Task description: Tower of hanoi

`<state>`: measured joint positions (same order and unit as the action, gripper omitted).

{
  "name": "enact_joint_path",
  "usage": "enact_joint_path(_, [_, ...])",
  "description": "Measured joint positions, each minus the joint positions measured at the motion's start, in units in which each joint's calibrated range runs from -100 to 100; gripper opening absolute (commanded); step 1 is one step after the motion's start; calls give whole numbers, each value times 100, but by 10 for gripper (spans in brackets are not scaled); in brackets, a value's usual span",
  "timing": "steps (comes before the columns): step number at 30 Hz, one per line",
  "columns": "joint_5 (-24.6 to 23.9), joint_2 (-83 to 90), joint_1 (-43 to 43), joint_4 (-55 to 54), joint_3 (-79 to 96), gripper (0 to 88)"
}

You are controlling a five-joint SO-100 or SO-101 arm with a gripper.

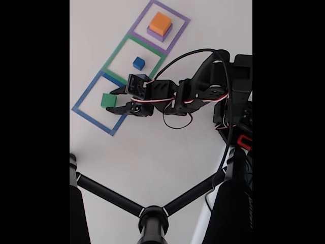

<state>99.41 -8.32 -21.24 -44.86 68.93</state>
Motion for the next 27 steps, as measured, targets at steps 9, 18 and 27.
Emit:
enact_joint_path(9, [0, -160, 8, -32, 44, 178])
enact_joint_path(18, [0, -236, 98, -96, 35, 241])
enact_joint_path(27, [0, 84, 106, 80, 35, 245])
